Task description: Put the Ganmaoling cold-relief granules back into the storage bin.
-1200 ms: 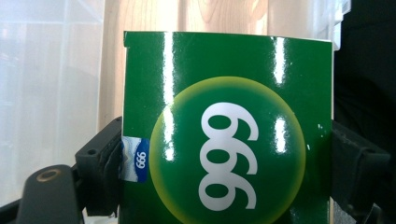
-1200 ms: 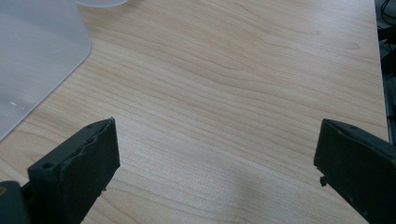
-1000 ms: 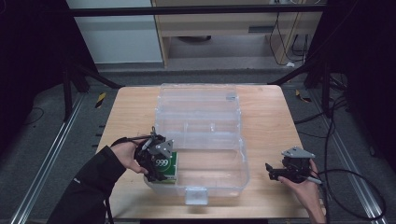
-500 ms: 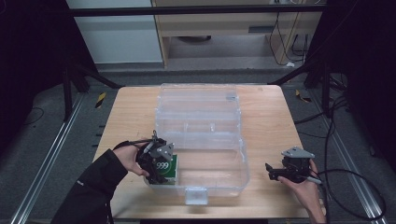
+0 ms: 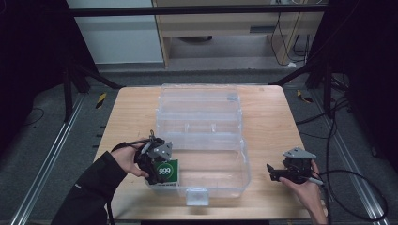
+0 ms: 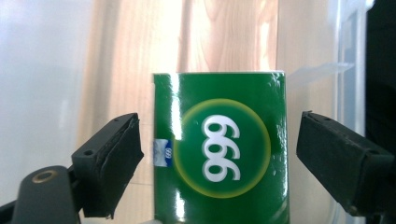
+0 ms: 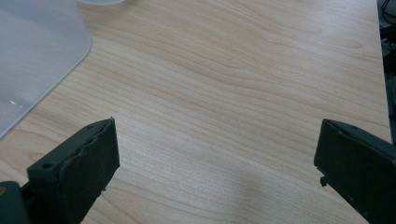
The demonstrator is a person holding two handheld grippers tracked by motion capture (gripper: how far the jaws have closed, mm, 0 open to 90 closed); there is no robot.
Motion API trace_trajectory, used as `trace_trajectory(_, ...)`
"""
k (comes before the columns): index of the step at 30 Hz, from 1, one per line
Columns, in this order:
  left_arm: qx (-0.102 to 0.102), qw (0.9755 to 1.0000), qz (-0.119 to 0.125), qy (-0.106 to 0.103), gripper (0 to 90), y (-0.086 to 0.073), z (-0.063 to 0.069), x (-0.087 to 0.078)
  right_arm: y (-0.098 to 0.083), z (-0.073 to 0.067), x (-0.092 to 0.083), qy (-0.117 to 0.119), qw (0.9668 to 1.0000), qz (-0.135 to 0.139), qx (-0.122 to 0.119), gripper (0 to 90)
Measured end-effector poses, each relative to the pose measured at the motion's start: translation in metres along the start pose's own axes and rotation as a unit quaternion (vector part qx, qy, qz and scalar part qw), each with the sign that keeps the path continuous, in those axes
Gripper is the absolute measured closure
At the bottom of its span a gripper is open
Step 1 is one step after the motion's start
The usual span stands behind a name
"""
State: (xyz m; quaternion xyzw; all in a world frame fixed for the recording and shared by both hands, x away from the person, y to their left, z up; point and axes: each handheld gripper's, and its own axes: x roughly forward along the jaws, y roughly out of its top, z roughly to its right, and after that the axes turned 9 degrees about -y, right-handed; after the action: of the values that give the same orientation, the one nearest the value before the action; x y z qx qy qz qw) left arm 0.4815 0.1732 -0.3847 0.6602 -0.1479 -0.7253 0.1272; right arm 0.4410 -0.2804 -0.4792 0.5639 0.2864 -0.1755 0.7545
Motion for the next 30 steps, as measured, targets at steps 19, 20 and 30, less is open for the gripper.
trace_trajectory(19, -0.082, 0.9866, 0.105, 0.094, 17.2, -0.045, 0.018, -0.045, -0.001, 0.003, -0.003, -0.004, 0.9999, 0.002, 0.014, 0.6)
trace_trajectory(20, -0.092, 0.9844, 0.111, 0.101, 17.2, -0.05, 0.019, -0.047, -0.001, 0.003, -0.003, -0.004, 0.9999, 0.002, 0.014, 0.6)
trace_trajectory(30, -0.202, 0.9482, 0.185, 0.16, 16.9, -0.112, 0.026, -0.043, -0.002, 0.004, -0.003, -0.007, 0.9997, 0.005, 0.022, 0.7)
